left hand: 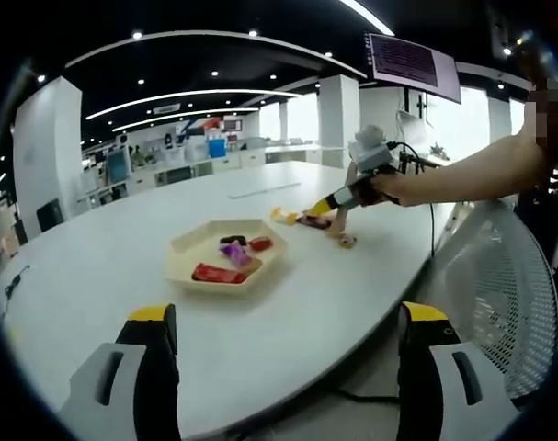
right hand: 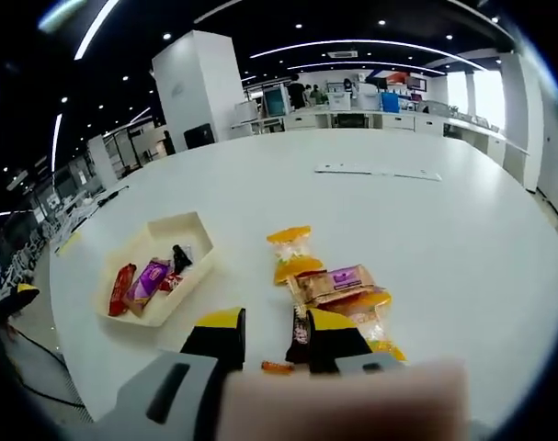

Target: Place the target food into the container with the food tongs after gripping and lifting it, then release it inside without dropping or visibly crushing the food.

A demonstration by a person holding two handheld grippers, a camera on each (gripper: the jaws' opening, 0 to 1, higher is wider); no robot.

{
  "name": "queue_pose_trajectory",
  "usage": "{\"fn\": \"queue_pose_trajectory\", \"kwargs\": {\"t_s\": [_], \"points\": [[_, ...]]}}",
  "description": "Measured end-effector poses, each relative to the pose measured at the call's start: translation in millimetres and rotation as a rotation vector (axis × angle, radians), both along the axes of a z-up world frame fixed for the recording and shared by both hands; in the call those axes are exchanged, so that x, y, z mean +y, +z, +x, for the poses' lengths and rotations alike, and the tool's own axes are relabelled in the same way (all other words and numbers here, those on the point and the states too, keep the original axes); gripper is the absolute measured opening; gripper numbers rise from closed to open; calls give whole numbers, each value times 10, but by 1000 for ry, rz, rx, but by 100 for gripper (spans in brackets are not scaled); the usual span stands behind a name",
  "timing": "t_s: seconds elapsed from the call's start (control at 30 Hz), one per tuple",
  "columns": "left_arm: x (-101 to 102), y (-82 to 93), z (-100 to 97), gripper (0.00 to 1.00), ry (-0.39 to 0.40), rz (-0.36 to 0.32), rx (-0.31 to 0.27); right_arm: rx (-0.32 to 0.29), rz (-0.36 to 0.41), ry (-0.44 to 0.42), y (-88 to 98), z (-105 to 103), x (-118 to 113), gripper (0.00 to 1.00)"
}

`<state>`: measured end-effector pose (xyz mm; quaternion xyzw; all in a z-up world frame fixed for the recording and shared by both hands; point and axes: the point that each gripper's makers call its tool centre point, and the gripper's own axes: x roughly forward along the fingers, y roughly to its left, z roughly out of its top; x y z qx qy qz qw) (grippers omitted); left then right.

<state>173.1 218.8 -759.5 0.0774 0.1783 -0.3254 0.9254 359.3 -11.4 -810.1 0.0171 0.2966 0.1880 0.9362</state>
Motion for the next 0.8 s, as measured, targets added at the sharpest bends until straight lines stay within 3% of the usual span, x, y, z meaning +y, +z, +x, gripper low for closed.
{"fn": "queue_pose_trajectory", "kwargs": {"t_s": [0.23,0.57,0.7,0.8], "points": [[0,-5,0,97,0,2,4,-16,-58,4,-58,7,-7,22],[0,-11,3,97,-1,4,6,-13,-53,2,-47,9,-23,19],[0,-9,4,97,-1,4,5,-4,-14,-14,21,-1,-58,19],[2,-11,4,96,0,5,5,-27,-22,-6,182,16,-71,19]]}}
